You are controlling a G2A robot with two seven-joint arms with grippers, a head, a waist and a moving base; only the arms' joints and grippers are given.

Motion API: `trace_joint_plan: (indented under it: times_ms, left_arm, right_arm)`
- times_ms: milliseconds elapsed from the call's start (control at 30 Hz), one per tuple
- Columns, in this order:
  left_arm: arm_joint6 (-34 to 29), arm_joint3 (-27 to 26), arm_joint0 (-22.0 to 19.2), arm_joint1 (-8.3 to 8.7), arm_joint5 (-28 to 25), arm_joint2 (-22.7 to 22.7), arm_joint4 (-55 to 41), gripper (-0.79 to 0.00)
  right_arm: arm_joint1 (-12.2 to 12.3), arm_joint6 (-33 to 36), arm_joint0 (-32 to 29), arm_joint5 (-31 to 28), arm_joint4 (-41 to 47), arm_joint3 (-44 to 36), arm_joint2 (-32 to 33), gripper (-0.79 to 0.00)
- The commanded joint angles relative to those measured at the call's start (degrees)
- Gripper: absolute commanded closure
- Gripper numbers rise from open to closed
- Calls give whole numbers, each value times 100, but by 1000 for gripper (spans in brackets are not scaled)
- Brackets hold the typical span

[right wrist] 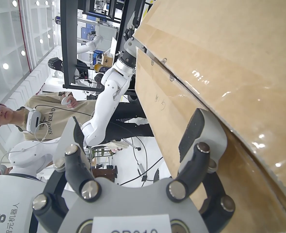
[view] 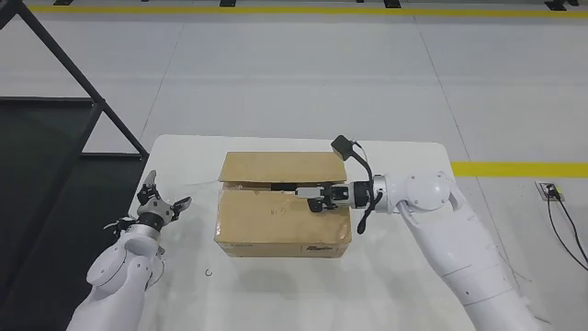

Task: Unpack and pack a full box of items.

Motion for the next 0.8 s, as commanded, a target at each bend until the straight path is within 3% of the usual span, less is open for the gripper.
trace_joint_plan:
  times_ms: [0, 100, 233, 767]
  left_arm:
    - [-282, -72, 70, 9, 53, 37, 132, -785]
    - [-484, -138, 115, 21, 137, 39, 263, -785]
    - [-520, -42, -133, 2, 368, 153, 330, -785]
    - [-196, 1403, -1522, -234, 471, 646, -128, -785]
  right_arm:
    - [1, -7, 11, 5, 2, -5, -23, -785]
    - [3, -20, 14, 15, 7, -13, -53, -785]
    - [4, -38, 21, 31, 4, -27, -99, -785]
    - [118, -103, -263, 157, -130, -474, -6, -785]
